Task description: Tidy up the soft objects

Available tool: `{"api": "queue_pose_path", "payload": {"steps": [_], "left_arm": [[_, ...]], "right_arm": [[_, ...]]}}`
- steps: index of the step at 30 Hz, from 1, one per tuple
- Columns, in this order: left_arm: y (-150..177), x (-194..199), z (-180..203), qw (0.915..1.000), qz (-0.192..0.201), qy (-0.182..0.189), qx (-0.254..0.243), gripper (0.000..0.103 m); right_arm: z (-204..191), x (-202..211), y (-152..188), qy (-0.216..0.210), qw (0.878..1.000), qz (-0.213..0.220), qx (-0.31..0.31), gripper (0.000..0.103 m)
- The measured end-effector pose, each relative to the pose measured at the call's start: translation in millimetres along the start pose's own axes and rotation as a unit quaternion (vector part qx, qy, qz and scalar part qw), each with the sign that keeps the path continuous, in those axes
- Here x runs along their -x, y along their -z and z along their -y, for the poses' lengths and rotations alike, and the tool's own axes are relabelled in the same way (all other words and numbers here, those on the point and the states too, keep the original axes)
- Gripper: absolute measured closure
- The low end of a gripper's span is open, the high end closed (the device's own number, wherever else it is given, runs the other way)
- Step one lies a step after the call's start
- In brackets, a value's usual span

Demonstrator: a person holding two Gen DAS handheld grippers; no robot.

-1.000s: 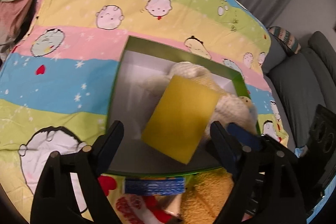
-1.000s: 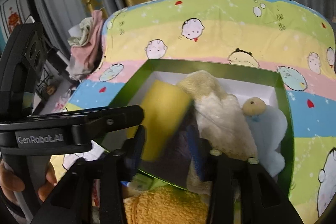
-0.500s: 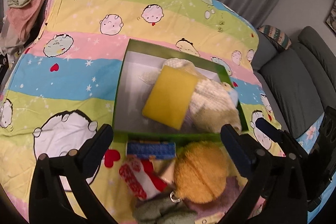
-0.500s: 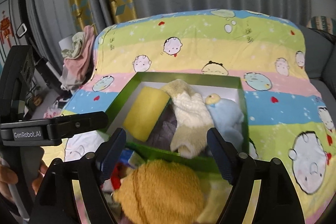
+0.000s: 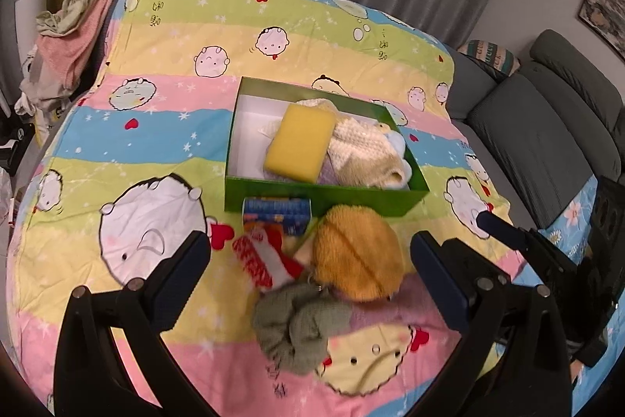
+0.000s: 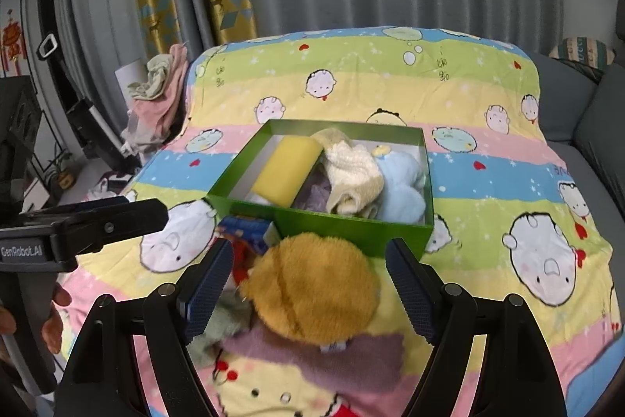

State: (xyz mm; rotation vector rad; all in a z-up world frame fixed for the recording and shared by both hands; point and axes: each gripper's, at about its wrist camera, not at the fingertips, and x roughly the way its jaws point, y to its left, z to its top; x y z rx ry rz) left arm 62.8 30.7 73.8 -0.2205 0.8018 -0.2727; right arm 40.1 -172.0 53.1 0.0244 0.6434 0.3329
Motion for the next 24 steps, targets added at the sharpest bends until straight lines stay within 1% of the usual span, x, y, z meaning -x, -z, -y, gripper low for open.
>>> {"api": "queue_pose_path", "payload": {"steps": [3,7,13,17,21,24], "left_arm": [[12,13,2,1.0,0.003,-0.001,-0.004,0.001],[29,25,2,0.9999,-0.001,0.012,0.0,0.001],[54,28,4,0.9997,-0.016,0.018,-0.01,0.001],[72,20,1,0.9994,-0.026,0.018,-0.013,0.001],[85,5,-6,0.9989,-0.037,0.029,-0.002,0.001],[89,-5,-13,0.998,-0.039,0.049,0.007,0.001]], "right_arm": [[-2,10,7,0.0,1.0,-0.001,-0.001,0.022],[-5,21,15,-0.006,1.0,-0.003,-0.005,0.022],[-6,36,34,-0.014,1.0,-0.002,-0.007,0.022],[3,42,55,-0.024,0.999,-0.003,-0.025,0.022],[11,41,74,-0.025,0.999,-0.011,-0.034,0.022],[11,40,89,-0.034,0.999,-0.01,-0.037,0.022]]}}
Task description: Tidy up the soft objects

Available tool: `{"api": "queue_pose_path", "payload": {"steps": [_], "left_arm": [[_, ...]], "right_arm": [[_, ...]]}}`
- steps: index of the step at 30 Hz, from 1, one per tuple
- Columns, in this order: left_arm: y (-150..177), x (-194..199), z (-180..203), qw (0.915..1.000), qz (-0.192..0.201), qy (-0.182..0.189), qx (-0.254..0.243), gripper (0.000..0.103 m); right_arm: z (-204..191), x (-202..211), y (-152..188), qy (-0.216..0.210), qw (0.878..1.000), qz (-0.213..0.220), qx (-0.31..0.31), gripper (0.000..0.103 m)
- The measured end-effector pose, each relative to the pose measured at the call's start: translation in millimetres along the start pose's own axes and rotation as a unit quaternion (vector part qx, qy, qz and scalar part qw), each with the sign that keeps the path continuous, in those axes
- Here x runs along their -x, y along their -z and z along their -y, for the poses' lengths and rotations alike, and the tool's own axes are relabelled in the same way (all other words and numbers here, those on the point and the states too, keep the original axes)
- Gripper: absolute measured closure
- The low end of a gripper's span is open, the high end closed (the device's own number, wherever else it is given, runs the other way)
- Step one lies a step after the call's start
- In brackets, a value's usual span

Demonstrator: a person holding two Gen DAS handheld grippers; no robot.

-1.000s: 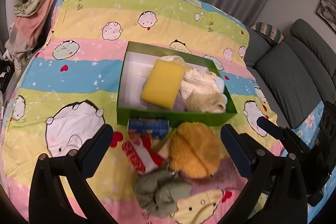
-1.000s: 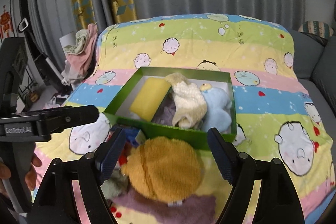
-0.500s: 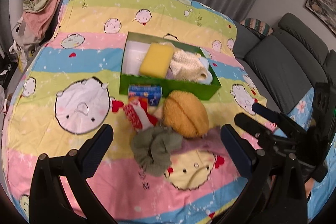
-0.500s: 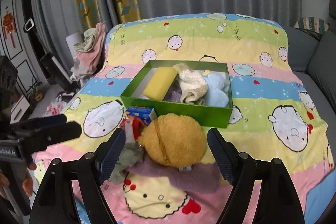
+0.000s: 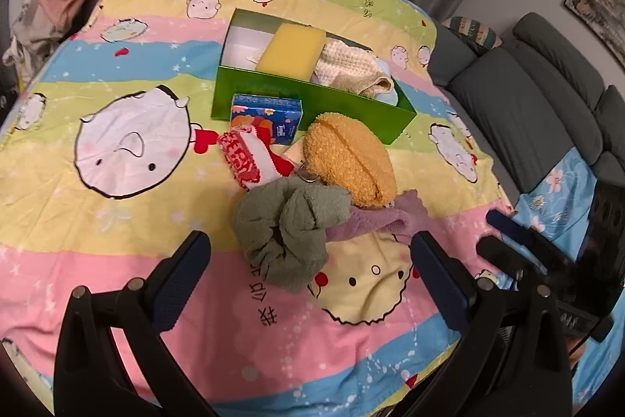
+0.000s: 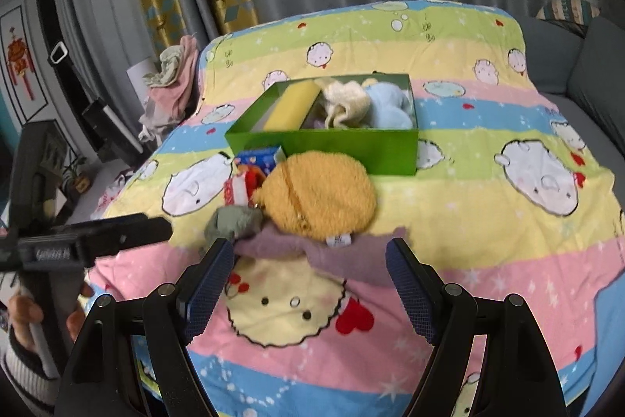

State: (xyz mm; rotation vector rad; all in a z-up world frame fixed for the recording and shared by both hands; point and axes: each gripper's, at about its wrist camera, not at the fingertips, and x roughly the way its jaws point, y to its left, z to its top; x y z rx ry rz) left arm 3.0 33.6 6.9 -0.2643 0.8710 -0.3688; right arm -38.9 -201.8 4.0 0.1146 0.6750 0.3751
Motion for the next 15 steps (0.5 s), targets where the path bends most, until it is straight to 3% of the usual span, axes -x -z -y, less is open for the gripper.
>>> {"api": "queue_pose_path", "payload": {"steps": [4,11,15], "left_arm": [[-11,-10,-17,0.9986,0.011,0.05,0.015,0.001],[-28,-37,-45,0.9875,-0.043,0.135,0.07,0.001],[-28,-39,-53,0.9856,-0.041,0.136,0.092,0.001]], "right_arm": [[-14,-6,16,-0.037,0.999,0.0,0.016,0.022],[-54,-40,27,-0.083,0.995,-0.035,0.036,0.022],[-69,-65,29,-0.1,0.993,-0.052,0.033,0.022]]}}
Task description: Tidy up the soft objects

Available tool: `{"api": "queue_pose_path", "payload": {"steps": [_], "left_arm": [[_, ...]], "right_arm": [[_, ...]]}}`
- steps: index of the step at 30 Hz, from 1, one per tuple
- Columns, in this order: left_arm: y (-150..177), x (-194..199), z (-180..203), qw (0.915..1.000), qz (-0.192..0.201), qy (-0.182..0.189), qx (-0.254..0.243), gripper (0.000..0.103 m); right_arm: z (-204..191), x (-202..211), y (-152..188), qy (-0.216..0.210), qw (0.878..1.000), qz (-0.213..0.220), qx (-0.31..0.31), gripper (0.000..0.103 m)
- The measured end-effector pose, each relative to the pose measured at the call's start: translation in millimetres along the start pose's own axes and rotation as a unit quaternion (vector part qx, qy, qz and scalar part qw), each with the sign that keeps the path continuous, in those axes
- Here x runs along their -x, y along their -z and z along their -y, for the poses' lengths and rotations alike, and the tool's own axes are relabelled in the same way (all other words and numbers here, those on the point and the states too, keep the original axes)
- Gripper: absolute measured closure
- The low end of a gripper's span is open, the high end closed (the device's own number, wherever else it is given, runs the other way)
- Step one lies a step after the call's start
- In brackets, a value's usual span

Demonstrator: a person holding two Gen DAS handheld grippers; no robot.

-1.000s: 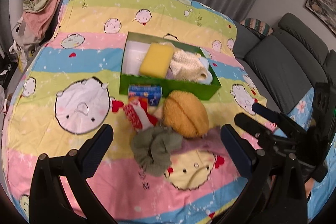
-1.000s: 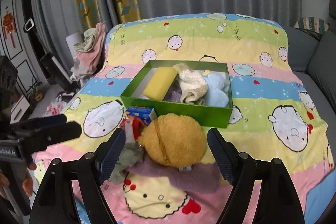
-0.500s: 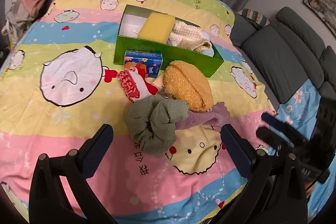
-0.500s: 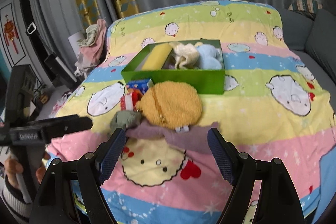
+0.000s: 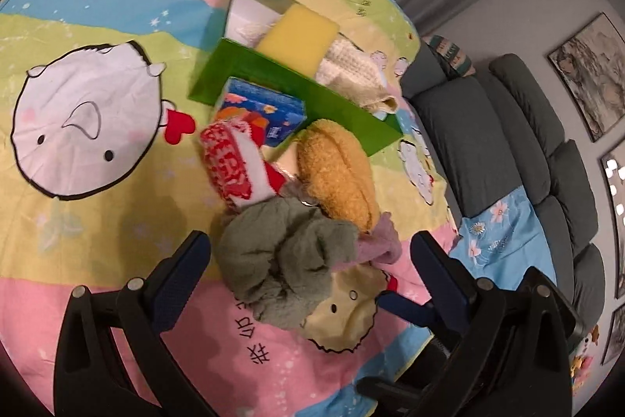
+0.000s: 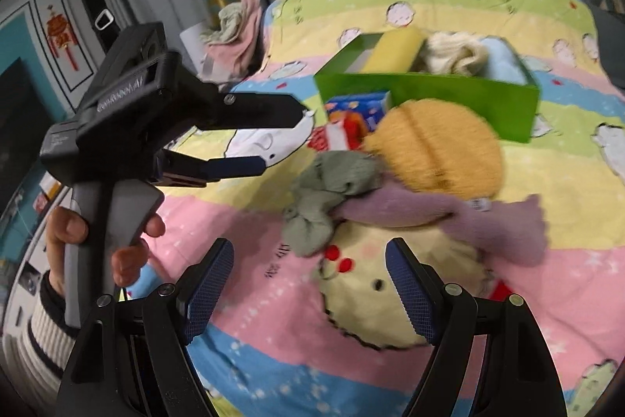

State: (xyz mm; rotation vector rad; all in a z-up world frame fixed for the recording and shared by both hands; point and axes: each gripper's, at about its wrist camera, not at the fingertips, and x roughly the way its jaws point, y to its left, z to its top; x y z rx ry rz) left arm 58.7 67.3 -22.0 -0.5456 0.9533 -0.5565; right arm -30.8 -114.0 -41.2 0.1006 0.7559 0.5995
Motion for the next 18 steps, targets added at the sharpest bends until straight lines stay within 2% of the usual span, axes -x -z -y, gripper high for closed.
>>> {"api": "queue_pose_path", "payload": {"steps": [6,9,11,14,16,18], "left_arm": [[4,-5,-7,0.9998,-0.014,-0.003,0.016,0.002],[6,-11,-14,0.9994,-0.017,-0.008,0.028,0.004],[6,-12,-18,0.9992,-0.014,-0.005,0.036,0.008],[6,-14,-17,0.9993,-0.012,-0.005,0.036,0.011],[6,-15,-16,0.9993,-0.013,0.001,0.034,0.02],[6,-19,-15,0.9991,-0.016,0.01,0.037,0.023]], "right_arm": [[-1,-22,0,-0.022,1.0,-0.013,-0.018,0.022],[-1,-29,0,-0.014,1.0,-0.012,-0.015,0.025],[0,-35,-1,-0.017,1.0,-0.017,-0.015,0.033],[-1,-43,-2,-0.013,1.0,-0.021,-0.015,0.04],[-2,-49,-3,-0.004,1.0,-0.022,-0.009,0.044],[-1,-52,-3,-0.001,1.0,-0.025,-0.009,0.051]]}}
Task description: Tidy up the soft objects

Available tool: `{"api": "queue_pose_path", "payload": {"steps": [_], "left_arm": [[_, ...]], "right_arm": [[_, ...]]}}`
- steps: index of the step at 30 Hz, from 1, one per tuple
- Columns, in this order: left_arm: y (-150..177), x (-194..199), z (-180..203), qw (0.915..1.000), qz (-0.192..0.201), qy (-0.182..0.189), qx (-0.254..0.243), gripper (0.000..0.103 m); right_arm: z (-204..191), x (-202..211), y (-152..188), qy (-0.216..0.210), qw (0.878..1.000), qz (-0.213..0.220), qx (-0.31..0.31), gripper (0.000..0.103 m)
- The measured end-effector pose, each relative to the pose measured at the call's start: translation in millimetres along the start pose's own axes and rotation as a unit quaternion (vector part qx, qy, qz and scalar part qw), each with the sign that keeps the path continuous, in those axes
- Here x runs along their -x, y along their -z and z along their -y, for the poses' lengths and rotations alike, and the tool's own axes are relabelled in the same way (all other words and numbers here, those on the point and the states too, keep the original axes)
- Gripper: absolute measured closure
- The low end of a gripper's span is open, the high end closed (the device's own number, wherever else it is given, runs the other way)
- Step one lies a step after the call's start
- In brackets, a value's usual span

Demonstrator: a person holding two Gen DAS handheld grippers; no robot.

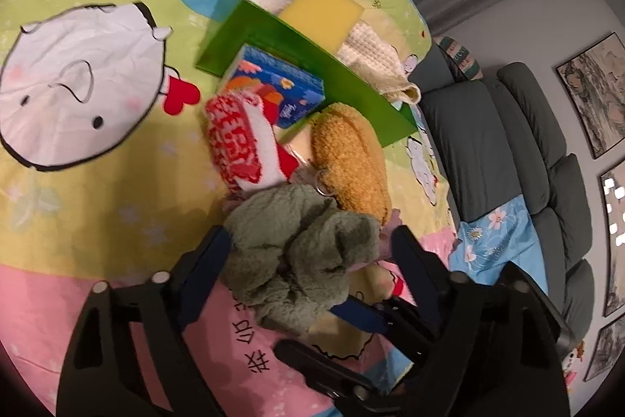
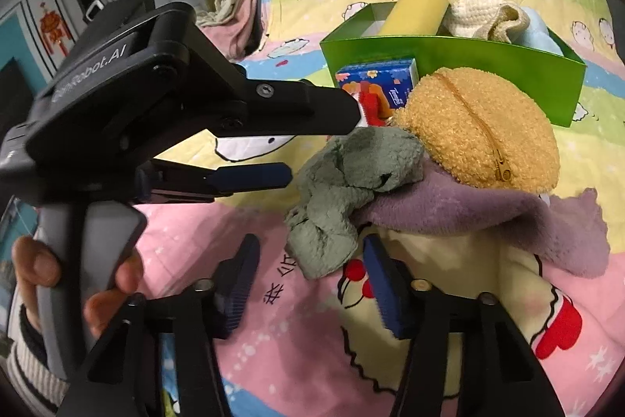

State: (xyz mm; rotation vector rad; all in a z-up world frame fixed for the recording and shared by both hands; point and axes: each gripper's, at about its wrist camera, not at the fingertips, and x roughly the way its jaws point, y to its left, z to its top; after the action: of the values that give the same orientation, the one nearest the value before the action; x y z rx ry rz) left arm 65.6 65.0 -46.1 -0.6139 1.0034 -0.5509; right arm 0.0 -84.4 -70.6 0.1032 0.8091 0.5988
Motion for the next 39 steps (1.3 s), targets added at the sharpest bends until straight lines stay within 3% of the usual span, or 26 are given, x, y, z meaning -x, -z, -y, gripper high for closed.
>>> {"api": "queue_pose_path", "payload": {"steps": [4,8,15,22,25,27,29,31,39], "left_arm": [[1,-5,-6,0.9996,-0.007,0.014,0.021,0.047],[6,1,-13,0.9986,-0.002,0.02,0.05,0.062],[14,16,-13,0.9975,0.015,0.043,0.054,0.095],[19,15,-9,0.9987,0.002,0.026,0.043,0.095],[25,12,-6,0.9993,-0.017,0.0,0.033,0.094],[29,10,-6,0.9992,-0.026,-0.011,0.029,0.089],[33,7,-8,0.9986,-0.039,-0.015,0.031,0.075],[36,4,-11,0.9981,-0.045,-0.024,0.034,0.039],[38,3,-4,0.9985,-0.043,-0.029,0.015,0.04]], "right_arm": [[4,-9,-1,-0.009,1.0,-0.017,-0.023,0.068],[2,-9,-1,-0.017,0.999,-0.018,-0.026,0.082],[-17,0,-3,-0.034,0.999,-0.005,0.016,0.087],[-18,7,2,-0.041,0.999,-0.011,0.001,0.091],[-18,12,7,-0.058,0.998,-0.017,-0.003,0.091],[-17,18,18,-0.063,0.998,-0.023,-0.001,0.091],[-16,20,24,-0.054,0.998,-0.032,0.001,0.091],[-16,20,26,-0.02,0.999,-0.034,0.006,0.091],[-21,19,21,0.05,0.998,-0.036,0.034,0.086]]}}
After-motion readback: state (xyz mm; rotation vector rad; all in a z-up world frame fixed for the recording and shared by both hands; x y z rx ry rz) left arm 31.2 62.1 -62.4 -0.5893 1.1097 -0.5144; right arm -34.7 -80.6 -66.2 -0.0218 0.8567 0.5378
